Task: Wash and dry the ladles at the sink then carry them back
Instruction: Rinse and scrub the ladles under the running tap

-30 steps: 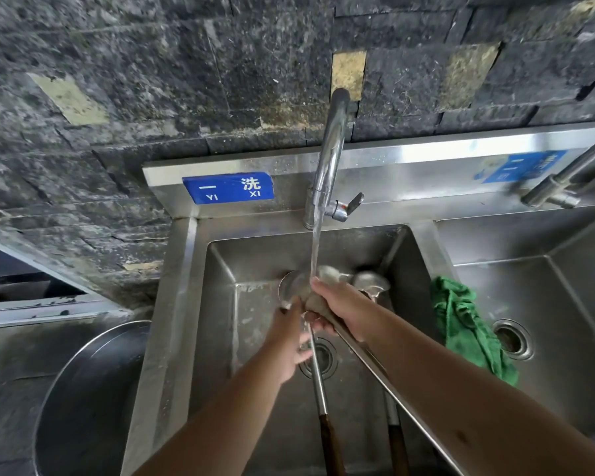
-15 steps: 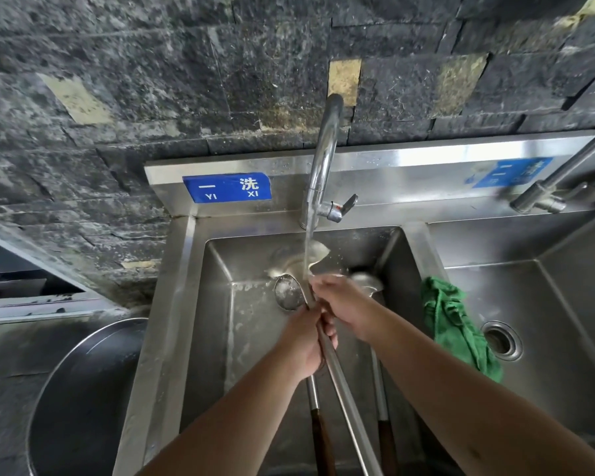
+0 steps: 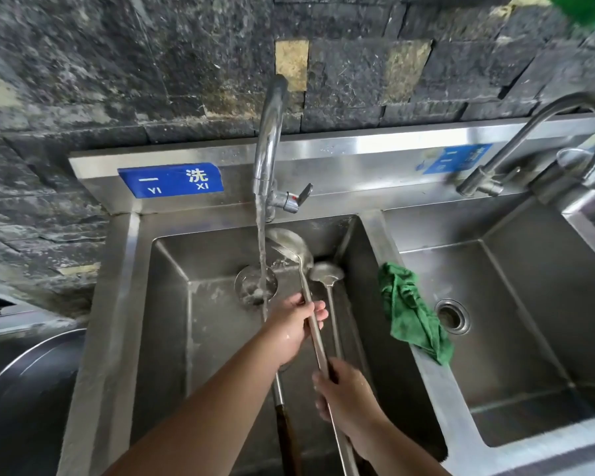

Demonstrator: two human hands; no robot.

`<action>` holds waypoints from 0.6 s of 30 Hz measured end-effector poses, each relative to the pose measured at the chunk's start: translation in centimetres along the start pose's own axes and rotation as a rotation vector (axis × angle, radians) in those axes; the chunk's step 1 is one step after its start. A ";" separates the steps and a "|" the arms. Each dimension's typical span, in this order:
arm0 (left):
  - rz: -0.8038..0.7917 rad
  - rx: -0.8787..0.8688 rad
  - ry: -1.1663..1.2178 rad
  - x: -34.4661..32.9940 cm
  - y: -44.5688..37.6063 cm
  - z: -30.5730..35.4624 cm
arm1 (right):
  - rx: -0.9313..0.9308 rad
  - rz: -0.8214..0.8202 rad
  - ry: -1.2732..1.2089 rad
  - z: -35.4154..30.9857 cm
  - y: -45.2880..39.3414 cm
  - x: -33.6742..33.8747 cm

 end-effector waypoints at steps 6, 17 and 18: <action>-0.028 0.024 -0.330 -2.7 -1.4 -4.1 | -0.001 0.199 0.046 0.5 -2.7 3.2; -0.001 0.180 -0.436 -3.3 -4.9 -9.1 | 0.096 0.228 0.241 1.1 -7.3 4.4; 0.001 0.188 -0.392 -3.4 -5.2 -9.4 | 0.088 0.228 0.169 1.1 -7.5 4.8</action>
Point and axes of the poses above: each hand's wrist, its own y-axis away from the middle knuckle, its own x-axis out of the back of the hand, z = x × y, the point moved 9 cm from there along -y, towards the middle knuckle, and after that the axes turned 6 degrees about -x, right-handed, at the moved point
